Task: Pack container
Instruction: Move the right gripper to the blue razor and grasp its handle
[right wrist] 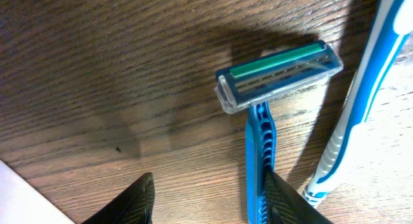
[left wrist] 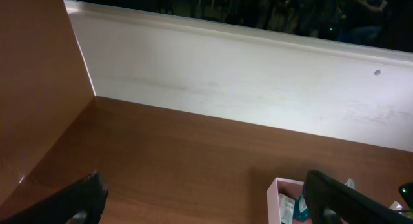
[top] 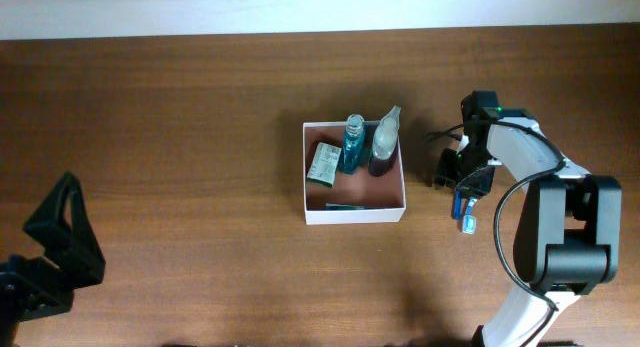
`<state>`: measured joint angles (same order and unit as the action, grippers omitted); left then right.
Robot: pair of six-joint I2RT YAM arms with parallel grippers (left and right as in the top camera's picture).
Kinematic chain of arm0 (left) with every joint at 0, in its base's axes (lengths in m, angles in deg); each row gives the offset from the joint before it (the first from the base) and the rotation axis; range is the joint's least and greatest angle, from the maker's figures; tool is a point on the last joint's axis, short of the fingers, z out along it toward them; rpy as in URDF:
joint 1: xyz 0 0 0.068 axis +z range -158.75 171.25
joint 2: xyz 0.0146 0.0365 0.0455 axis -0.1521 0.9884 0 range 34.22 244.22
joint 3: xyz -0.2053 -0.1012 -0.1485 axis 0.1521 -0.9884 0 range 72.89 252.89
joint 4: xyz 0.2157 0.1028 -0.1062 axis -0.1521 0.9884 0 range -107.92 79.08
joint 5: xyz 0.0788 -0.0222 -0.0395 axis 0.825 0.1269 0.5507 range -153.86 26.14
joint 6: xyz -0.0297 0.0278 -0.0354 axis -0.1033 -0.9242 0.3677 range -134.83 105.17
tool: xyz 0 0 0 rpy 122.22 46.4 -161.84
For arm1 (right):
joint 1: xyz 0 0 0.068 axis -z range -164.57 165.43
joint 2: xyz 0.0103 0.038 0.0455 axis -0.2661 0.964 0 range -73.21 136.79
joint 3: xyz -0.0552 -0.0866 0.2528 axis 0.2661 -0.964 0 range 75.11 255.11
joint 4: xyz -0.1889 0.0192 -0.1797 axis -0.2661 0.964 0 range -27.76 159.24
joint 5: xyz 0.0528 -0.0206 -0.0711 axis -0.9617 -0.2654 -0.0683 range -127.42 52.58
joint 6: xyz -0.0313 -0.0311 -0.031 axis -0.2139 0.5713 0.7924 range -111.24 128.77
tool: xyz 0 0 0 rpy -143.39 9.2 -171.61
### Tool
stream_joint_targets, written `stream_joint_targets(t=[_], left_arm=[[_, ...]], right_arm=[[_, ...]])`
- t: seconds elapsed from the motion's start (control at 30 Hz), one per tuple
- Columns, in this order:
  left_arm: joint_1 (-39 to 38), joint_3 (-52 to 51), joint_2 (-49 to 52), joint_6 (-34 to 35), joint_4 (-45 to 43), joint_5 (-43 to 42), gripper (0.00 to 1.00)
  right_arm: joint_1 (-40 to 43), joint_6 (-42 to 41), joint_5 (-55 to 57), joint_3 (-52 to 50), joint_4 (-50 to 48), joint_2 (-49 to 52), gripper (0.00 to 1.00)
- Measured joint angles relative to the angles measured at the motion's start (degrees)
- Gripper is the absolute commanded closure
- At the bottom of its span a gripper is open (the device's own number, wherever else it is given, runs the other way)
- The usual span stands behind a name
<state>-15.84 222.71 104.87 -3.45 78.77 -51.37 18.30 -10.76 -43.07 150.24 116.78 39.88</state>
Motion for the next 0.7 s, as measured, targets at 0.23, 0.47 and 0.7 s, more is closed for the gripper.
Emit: stream_joint_targets(t=[0.23, 0.47, 0.7], left_arm=[[0.0, 0.0, 0.0, 0.0, 0.0, 0.0, 0.01], [0.0, 0.0, 0.0, 0.0, 0.0, 0.0, 0.01], [0.0, 0.0, 0.0, 0.0, 0.0, 0.0, 0.01]], right_arm=[[0.4, 1.2, -0.2, 0.0, 0.5, 0.0, 0.59], [0.5, 3.1, -1.3, -0.2, 1.0, -3.7, 0.4], [0.5, 3.5, -1.0, -0.2, 1.1, -11.0, 0.39]])
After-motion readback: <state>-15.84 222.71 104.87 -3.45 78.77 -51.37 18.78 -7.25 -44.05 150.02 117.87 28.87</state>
